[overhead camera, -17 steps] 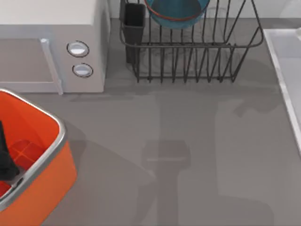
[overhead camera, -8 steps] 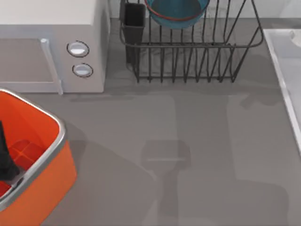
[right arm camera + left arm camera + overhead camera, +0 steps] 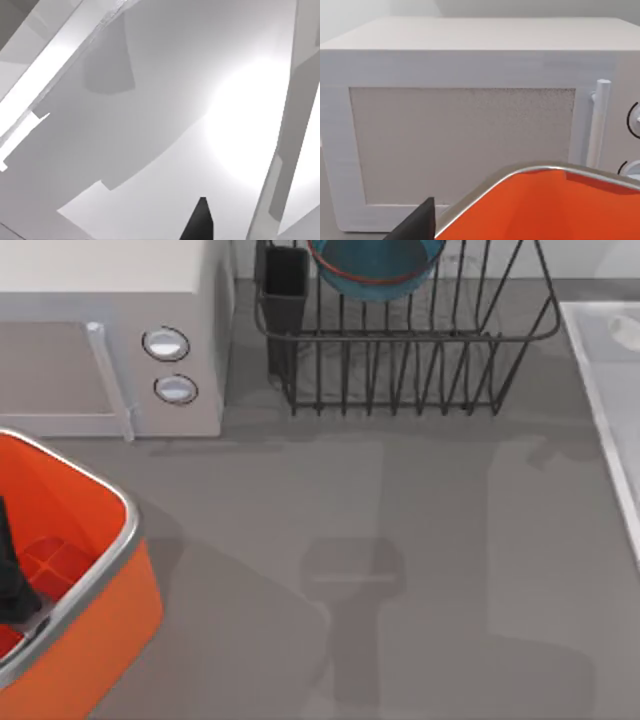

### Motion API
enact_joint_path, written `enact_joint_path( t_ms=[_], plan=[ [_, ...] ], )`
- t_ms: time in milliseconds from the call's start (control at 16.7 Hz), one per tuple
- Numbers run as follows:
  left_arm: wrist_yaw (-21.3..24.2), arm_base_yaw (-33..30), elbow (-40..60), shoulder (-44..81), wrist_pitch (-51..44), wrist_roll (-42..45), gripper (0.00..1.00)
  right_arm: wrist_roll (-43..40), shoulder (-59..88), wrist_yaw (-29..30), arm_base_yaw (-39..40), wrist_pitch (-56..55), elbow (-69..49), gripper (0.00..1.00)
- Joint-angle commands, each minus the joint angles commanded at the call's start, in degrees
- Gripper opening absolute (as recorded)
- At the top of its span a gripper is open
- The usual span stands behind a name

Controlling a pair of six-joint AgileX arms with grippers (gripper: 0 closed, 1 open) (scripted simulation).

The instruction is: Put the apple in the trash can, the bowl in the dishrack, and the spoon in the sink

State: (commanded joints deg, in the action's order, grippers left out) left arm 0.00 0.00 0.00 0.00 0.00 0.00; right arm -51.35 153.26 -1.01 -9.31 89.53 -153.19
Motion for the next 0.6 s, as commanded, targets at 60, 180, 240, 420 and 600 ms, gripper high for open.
enact_joint_path(
  t_ms=[60, 180, 240, 420, 600],
  plan=[
    [0.00, 0.00, 0.00, 0.00, 0.00, 0.00, 1.00, 0.02, -0.89, -0.01, 0.04, -1.99, 3.35, 0.00],
    [0.00, 0.00, 0.00, 0.00, 0.00, 0.00, 1.00, 0.04, -2.54, -0.03, 0.08, -5.83, 9.32, 0.00],
    [0.00, 0.00, 0.00, 0.00, 0.00, 0.00, 1.00, 0.04, -3.26, -0.03, 0.10, -7.48, 11.49, 0.00],
    [0.00, 0.00, 0.00, 0.00, 0.00, 0.00, 1.00, 0.04, -4.41, -0.04, 0.16, -9.92, 14.32, 0.00],
    [0.00, 0.00, 0.00, 0.00, 0.00, 0.00, 1.00, 0.04, -4.41, -0.04, 0.16, -9.92, 14.32, 0.00]
  ],
)
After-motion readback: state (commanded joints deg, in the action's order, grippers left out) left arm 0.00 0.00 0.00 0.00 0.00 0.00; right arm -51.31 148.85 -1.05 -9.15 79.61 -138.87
